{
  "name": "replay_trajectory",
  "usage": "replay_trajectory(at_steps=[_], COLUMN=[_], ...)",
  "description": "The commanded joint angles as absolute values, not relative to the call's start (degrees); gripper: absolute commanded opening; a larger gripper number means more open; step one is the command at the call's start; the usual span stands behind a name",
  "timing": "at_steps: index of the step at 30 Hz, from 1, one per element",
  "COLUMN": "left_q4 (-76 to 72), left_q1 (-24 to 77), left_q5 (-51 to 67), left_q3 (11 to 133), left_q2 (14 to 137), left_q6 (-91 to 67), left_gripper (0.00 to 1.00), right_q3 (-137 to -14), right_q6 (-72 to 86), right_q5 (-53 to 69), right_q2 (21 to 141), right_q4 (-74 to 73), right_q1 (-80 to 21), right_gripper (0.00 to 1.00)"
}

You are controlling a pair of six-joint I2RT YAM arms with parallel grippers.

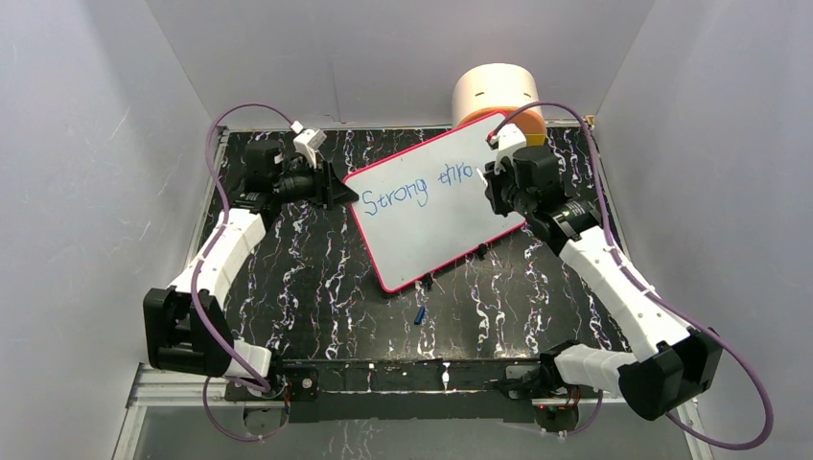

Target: Write a sentence on the whiteboard

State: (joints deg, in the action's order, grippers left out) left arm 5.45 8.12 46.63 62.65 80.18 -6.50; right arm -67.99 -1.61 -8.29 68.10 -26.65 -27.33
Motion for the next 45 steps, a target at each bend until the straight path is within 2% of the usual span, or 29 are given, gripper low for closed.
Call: replay_trajectory(at_steps=[1,7,11,20,23,31,45], left_q4=[8.17,9.46,8.85,6.23,2.85,-5.28,-20.38], left_q1=[8.09,8.09,8.04,10.12,14.71,29.69,39.75], left_q5=[40.41,30.58,30.61,29.00,26.40,15.64,8.84], left_q3=[66.18,65.82,62.98,57.52,56.20,55.65,54.61], left_q2=[73.30,66.53,61.84,54.09,53.99,58.95,69.39], left_q6=[-8.74,-18.46,-27.22,-41.23,-44.60,-47.76,-53.95], left_gripper=[0.52,0.76,0.82,0.80,0.79,0.74,0.64], right_q3=[-66.47,-63.28,-60.93,-53.86,-51.95,-49.25,-46.59], right_q6=[0.57,3.34,5.22,11.30,13.86,16.26,17.91], right_q5=[-3.45,2.10,7.00,13.88,16.12,18.68,19.93], right_q2=[64.40,60.57,58.61,54.54,54.23,54.87,56.56], right_q4=[-21.57,-16.74,-12.81,-1.50,2.39,7.25,13.03], right_q1=[-27.08,-27.19,-27.25,-27.66,-27.84,-28.88,-31.44], right_gripper=[0.00,0.00,0.00,0.00,0.00,0.00,0.00])
